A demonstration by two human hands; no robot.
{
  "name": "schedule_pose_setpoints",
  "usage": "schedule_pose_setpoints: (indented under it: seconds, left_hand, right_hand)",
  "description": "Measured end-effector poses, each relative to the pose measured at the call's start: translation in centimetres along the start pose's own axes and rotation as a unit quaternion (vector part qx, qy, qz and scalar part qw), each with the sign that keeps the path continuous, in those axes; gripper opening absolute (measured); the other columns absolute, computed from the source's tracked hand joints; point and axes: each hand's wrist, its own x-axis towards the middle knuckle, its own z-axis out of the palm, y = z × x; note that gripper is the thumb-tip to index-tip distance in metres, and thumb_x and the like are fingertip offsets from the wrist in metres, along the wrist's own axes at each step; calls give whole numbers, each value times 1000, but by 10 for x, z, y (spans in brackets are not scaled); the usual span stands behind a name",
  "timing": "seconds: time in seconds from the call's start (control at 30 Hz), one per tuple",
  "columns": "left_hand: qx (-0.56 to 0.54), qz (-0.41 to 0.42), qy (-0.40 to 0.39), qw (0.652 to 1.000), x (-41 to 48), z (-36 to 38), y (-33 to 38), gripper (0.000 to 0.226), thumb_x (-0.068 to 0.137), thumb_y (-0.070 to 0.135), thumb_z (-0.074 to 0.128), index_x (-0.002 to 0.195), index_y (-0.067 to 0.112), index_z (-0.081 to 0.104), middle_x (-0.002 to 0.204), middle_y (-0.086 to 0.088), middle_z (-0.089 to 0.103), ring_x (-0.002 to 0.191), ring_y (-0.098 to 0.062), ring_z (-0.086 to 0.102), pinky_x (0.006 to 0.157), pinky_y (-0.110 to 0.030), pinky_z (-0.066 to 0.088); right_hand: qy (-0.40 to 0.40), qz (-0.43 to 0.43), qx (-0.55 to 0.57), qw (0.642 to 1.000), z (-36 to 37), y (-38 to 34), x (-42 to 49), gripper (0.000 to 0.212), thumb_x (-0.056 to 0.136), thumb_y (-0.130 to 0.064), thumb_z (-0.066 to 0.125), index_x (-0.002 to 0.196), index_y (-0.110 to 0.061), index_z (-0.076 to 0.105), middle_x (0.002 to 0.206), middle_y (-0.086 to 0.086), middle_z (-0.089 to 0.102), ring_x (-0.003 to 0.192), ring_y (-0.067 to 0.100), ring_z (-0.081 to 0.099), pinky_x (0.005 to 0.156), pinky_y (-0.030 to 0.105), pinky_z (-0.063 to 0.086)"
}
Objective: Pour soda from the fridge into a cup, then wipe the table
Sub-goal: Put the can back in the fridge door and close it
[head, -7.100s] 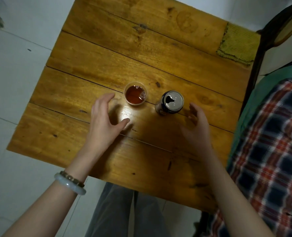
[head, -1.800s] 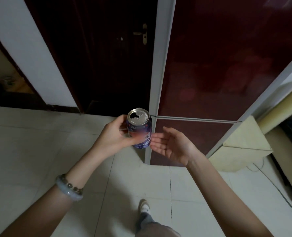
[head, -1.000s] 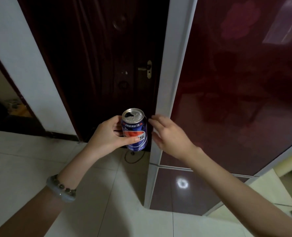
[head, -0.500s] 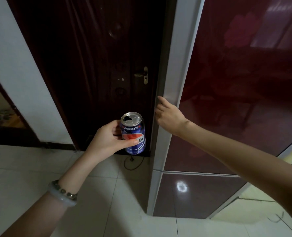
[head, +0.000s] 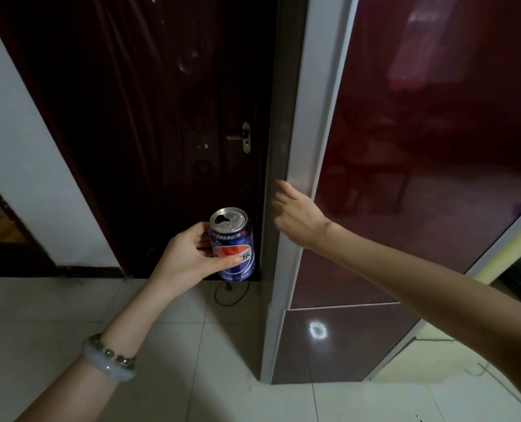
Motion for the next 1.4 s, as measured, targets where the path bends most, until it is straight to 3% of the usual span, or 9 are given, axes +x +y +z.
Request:
schedule_pose_setpoints:
  seconds: [0.2,0.33,0.43,0.57,0.7,0.9,1.07,1.2,1.4]
  left_hand:
    - [-11,17,-13,1000,-14,-1,-3,49,59,22,86,103,26,63,93,12,72,89,0,67,70,-12,51]
    - [-8,26,-52,998,-22,3,-6,57,55,28,89,107,23,63,98,13,72,91,-4,68,74,-16,53]
    - [-12,42,-84,996,-28,11,-5,68,43,46,89,104,29,63,103,14,71,94,-7,68,81,-22,55]
    - [-1,66,-117,991,-41,28,-2,75,44,48,87,112,29,62,109,11,69,100,-8,66,88,-35,53]
    - [18,99,-145,984,-55,47,8,74,49,47,87,115,30,60,109,15,68,100,-3,64,87,-31,52]
    - [39,140,-150,978,-89,83,25,63,49,43,82,107,41,56,105,21,64,99,7,59,80,-17,47]
    - [27,146,-178,973,-123,118,35,60,54,34,82,105,44,53,101,28,60,95,16,56,73,-8,44]
    - [18,134,-203,970,-149,143,41,63,55,34,83,110,38,53,101,27,60,96,8,57,76,-14,45]
    - [-13,129,-258,957,-181,178,56,55,52,30,83,100,39,56,94,36,64,93,13,59,74,-13,47]
  right_hand:
    - [117,6,49,992,-17,-17,-52,47,76,-1,28,73,-12,74,74,7,64,84,29,61,113,48,27]
    - [170,22,91,981,-32,-31,-89,16,72,-3,59,76,-8,73,78,9,63,91,31,50,115,48,24]
    - [172,38,111,978,-39,-42,-118,17,81,-4,56,72,-6,70,72,9,58,82,33,58,118,46,13]
    - [174,68,132,973,-54,-52,-161,21,85,-2,52,74,-5,70,74,9,60,80,31,59,116,45,21]
    - [152,88,143,974,-68,-63,-202,25,89,-2,48,79,-4,71,79,9,62,84,31,62,116,46,22]
    - [91,105,141,980,-89,-74,-271,21,88,-8,53,93,-12,74,101,9,68,110,27,59,115,46,23]
    - [64,164,147,973,-102,-87,-329,18,88,-7,55,92,-10,73,102,10,67,115,27,56,112,48,29]
    - [46,211,149,965,-112,-94,-379,20,88,-9,54,95,-11,72,103,10,66,116,27,53,114,50,23]
    - [-22,301,151,941,-122,-102,-443,34,86,-16,49,114,-11,67,124,16,60,125,33,49,114,54,18]
